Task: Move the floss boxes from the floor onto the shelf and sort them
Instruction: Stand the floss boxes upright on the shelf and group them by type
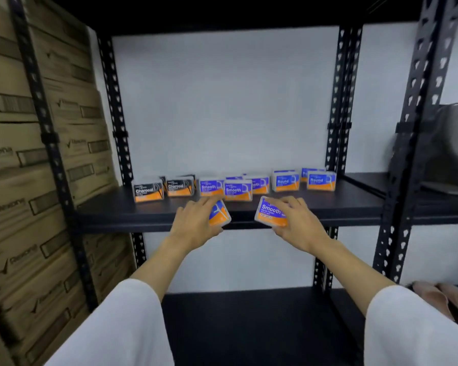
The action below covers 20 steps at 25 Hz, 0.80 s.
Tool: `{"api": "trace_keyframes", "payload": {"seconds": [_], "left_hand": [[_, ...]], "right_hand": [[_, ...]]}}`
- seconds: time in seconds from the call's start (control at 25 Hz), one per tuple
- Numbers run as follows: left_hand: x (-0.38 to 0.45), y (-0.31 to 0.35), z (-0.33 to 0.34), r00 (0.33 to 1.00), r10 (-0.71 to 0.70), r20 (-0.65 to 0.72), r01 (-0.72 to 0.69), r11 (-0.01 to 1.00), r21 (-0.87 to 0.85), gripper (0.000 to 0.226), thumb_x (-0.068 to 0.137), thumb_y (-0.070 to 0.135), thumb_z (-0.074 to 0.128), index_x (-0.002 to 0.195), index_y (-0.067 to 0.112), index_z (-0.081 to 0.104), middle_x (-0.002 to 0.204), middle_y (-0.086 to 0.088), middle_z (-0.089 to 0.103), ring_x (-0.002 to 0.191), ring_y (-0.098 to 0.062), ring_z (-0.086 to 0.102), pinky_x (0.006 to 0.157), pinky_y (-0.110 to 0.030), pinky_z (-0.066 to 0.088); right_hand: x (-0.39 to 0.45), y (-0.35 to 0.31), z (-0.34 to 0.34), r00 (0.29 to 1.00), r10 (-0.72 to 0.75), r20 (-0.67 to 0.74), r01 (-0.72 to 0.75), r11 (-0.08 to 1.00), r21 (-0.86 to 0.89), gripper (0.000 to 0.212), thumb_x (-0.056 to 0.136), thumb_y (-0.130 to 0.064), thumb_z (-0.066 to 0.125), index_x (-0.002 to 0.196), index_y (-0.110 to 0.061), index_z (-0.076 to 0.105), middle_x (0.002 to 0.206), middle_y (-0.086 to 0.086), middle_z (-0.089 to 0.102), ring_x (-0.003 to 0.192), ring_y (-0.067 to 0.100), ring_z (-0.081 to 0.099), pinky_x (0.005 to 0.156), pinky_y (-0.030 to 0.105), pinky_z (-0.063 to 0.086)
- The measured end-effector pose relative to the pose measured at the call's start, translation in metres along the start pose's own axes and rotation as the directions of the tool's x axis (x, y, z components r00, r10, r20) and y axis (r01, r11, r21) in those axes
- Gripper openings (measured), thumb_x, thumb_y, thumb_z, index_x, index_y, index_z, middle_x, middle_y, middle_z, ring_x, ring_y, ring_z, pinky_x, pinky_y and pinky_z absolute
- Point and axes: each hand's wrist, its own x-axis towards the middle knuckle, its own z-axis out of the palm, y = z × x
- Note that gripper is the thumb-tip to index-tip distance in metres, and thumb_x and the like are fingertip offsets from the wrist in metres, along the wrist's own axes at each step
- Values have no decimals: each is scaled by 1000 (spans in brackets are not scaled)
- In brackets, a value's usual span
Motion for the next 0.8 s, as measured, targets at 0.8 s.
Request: {"api": "trace_keyframes", "payload": {"seconds": [0.8], "left_hand": [[87,-62,23,999,48,16,-45,988,-149,89,73,52,74,147,29,30,145,5,40,128,-15,33,101,-30,36]], "right_hand": [[104,41,20,997,78,-29,-80,995,-54,60,88,-25,65,141,-24,38,146,-1,36,134,17,27,106,31,37]]}}
